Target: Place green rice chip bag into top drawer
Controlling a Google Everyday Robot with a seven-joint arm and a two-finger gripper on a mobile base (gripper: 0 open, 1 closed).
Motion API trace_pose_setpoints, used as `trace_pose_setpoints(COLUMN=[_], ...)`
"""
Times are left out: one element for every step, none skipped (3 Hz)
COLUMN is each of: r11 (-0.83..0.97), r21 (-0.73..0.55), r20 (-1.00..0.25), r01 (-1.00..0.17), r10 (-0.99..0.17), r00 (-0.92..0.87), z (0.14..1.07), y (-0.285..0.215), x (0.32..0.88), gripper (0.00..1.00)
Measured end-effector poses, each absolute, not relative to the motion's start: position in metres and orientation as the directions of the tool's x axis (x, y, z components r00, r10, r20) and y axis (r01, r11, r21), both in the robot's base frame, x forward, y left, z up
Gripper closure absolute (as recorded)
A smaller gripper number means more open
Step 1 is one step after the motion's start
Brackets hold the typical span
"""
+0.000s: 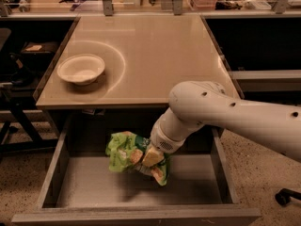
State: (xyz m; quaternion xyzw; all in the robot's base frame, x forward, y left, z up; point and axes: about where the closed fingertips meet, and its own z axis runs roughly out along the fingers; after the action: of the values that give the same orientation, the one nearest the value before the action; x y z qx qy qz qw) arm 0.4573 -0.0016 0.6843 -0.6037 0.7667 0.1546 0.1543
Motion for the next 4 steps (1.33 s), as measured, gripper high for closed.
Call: trace_pose_setpoints(r11=[0.259, 0.278, 0.278, 0.278], r21=[0.037, 0.041, 0.041, 0.041], r20=[-0.423, -0.416, -0.416, -0.416], r01=[-0.965, -0.96, -0.96, -0.96], r10=[-0.871, -0.869, -0.869, -0.869], r00=[-0.25, -0.269, -0.269, -0.269], z=[0.669, 0.658, 0.658, 0.658], y=[-0.011, -0.016, -0.016, -0.016], x=[0.465, 0.467, 0.467, 0.467], gripper=[1.0, 1.0, 0.82, 0.59])
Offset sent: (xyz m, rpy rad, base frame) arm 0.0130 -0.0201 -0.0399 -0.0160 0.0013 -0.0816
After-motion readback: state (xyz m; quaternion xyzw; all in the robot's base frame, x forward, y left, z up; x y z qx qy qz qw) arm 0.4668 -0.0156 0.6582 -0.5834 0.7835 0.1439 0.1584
